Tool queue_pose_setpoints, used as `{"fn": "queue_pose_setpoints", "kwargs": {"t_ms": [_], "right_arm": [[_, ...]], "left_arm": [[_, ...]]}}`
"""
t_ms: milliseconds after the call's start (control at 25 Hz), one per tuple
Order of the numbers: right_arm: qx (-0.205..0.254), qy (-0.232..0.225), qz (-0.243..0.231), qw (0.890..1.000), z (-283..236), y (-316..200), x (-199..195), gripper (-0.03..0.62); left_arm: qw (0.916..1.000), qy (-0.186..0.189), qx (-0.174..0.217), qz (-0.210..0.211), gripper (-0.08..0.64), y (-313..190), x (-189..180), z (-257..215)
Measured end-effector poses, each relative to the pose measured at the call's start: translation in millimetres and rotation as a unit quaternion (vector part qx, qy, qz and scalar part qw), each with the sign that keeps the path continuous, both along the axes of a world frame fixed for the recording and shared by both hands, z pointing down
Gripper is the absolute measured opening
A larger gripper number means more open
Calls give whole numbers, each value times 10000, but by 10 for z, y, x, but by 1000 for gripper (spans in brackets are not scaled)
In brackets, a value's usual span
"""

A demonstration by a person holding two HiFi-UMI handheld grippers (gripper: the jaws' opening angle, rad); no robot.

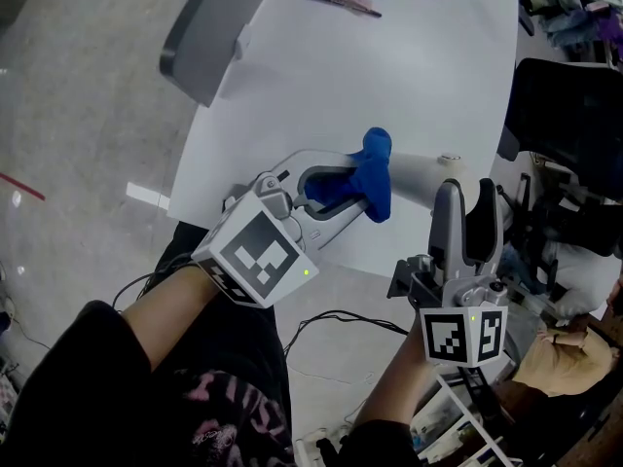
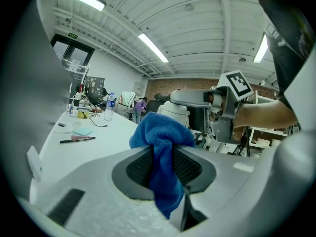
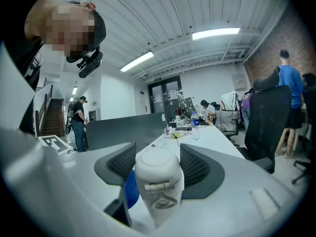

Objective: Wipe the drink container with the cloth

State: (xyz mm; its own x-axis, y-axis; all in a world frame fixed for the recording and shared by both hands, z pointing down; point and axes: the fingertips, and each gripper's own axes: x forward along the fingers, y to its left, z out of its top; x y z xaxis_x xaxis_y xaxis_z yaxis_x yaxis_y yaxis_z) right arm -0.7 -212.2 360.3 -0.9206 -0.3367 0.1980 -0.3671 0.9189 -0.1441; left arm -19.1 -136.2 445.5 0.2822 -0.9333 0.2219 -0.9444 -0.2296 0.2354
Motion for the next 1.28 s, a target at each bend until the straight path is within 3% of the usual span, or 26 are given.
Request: {"fn": "queue_pose_setpoints", "kwargs": {"t_ms": [760, 960, 1280], "right_arm": [[-19, -48, -2, 10000, -12, 11, 15, 284], [-39, -27, -20, 10000, -11, 11, 12, 282], [-39, -45, -4, 10000, -12, 9, 9, 284]], "left_arm": [[9964, -422, 483, 560, 98, -314, 195, -344], [9966, -323, 507, 565, 98, -350, 224, -304], [9968, -318, 71, 723, 100, -361, 260, 85]]}}
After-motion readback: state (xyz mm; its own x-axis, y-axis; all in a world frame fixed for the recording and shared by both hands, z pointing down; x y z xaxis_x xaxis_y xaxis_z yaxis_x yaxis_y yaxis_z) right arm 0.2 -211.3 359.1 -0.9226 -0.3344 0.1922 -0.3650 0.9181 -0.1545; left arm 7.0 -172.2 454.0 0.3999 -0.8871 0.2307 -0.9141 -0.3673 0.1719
